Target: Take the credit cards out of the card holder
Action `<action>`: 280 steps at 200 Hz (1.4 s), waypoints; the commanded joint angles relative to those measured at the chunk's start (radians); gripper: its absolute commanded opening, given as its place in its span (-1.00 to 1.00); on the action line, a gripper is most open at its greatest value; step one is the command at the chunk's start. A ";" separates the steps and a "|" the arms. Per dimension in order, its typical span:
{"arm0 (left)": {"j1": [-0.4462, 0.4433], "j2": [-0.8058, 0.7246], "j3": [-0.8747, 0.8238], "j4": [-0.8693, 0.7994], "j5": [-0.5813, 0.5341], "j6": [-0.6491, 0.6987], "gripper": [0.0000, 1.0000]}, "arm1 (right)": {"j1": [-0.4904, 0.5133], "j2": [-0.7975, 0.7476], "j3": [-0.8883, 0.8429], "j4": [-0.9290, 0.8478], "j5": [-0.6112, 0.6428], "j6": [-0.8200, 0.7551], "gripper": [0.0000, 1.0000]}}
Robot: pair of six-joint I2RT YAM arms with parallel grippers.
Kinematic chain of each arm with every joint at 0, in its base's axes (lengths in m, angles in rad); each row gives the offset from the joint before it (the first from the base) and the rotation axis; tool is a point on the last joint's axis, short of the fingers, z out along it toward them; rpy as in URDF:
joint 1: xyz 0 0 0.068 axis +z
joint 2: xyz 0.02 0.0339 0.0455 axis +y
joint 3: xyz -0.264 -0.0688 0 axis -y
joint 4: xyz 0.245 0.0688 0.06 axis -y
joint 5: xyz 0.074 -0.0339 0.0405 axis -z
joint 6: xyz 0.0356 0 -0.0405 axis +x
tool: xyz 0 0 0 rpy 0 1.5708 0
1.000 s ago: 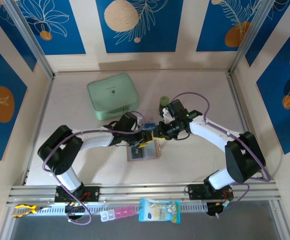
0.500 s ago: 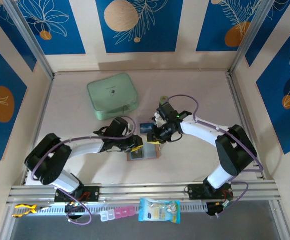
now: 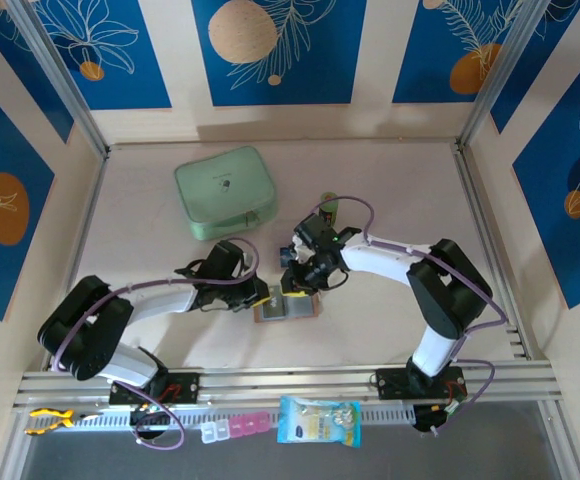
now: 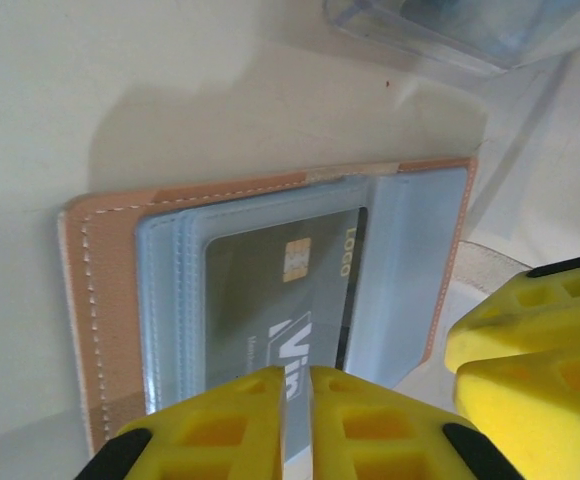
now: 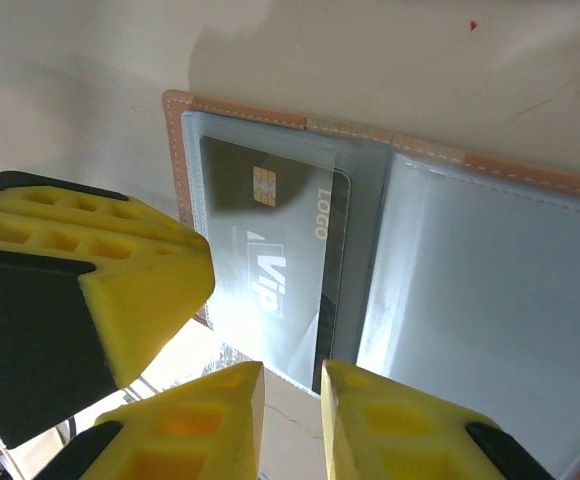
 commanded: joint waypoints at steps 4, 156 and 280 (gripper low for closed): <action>0.012 0.006 -0.006 -0.041 -0.012 0.046 -0.80 | 0.014 0.026 0.029 0.014 -0.008 0.016 -0.56; 0.010 0.037 -0.018 -0.033 -0.013 0.049 -0.84 | 0.042 0.101 0.041 0.056 -0.027 0.022 -0.57; 0.011 0.050 -0.021 -0.029 -0.010 0.049 -0.85 | 0.049 0.122 0.055 -0.017 0.061 0.008 -0.49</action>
